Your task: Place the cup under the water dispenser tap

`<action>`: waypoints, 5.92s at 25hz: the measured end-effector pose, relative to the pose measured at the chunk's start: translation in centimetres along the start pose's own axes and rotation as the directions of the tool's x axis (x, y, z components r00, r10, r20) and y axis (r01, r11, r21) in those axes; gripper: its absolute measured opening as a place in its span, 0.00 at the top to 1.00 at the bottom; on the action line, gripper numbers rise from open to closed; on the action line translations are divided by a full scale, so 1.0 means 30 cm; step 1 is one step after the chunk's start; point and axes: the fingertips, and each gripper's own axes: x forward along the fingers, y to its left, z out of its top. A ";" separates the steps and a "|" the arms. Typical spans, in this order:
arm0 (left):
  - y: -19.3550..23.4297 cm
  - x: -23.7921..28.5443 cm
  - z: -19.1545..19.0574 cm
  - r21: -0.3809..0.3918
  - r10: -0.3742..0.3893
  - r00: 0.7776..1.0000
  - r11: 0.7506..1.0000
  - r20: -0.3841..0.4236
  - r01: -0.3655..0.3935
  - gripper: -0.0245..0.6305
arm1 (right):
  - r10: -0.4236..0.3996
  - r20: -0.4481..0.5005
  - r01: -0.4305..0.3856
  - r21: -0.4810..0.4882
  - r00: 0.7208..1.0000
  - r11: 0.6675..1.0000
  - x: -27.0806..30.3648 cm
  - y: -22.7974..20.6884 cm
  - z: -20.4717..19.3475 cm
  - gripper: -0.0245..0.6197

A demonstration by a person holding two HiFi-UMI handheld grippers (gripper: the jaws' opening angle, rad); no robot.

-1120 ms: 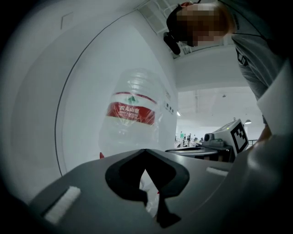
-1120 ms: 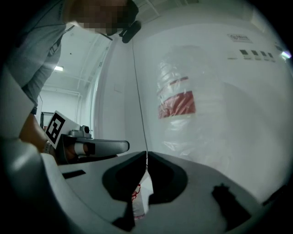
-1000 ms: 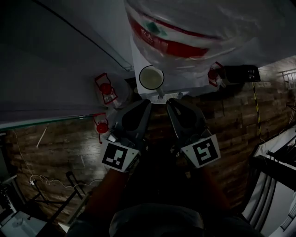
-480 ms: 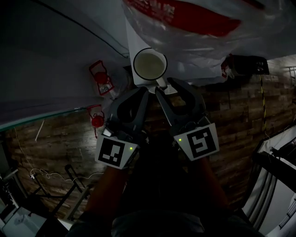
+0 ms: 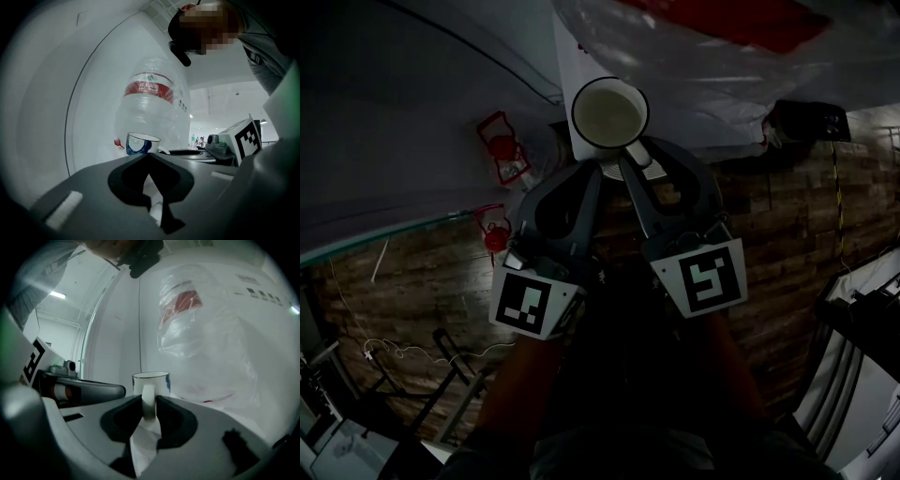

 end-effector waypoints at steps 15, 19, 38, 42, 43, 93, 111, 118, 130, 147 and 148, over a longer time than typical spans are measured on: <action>0.013 -0.029 -0.029 0.028 -0.013 1.000 1.000 -0.012 0.013 0.95 | -0.024 0.057 0.027 -0.042 0.998 0.999 -0.031 0.011 0.025 0.86; 0.024 -0.017 -0.046 0.029 -0.024 1.000 0.999 -0.010 0.024 0.95 | -0.025 0.073 0.027 -0.025 0.997 0.999 -0.042 0.019 0.015 0.87; -0.266 0.009 -0.185 0.078 -0.099 0.995 0.992 -0.004 0.099 0.95 | -0.059 0.102 0.060 -0.004 0.993 0.998 -0.449 -0.040 -0.116 0.87; -0.308 0.031 -0.273 0.081 -0.110 0.994 0.991 -0.009 0.110 0.95 | -0.069 0.082 0.067 0.029 0.994 0.997 -0.497 -0.046 -0.232 0.87; -0.313 0.033 -0.304 0.078 -0.112 0.994 0.991 -0.011 0.113 0.95 | -0.069 0.074 0.066 0.035 0.995 0.997 -0.503 -0.044 -0.268 0.87; -0.108 0.387 -1.177 0.056 -0.062 0.998 0.997 0.009 0.062 0.95 | -0.116 0.067 0.110 0.087 0.991 0.990 -0.158 -0.234 -1.353 0.86; -0.125 0.374 -1.145 0.044 -0.057 0.997 0.997 -0.046 0.059 0.95 | -0.144 -0.015 0.145 0.062 0.989 0.988 -0.185 -0.249 -1.279 0.69; -0.174 0.324 -1.042 0.074 -0.055 0.994 0.995 -0.093 0.062 0.95 | -0.161 -0.022 0.162 0.083 0.987 0.983 -0.276 -0.256 -1.098 0.69; -0.352 0.084 -0.553 0.040 -0.150 0.979 0.987 -0.137 0.157 0.95 | -0.074 -0.007 0.074 0.102 0.997 0.992 -0.449 -0.132 -0.575 0.92; -0.594 -0.237 0.233 0.105 -0.374 0.918 0.916 -0.131 0.388 0.95 | 0.095 0.066 -0.103 0.129 0.993 0.986 -0.669 0.111 0.303 0.94; -0.599 -0.248 0.265 0.078 -0.369 0.921 0.922 -0.127 0.380 0.95 | 0.097 0.063 -0.104 0.128 0.993 0.986 -0.679 0.117 0.334 0.94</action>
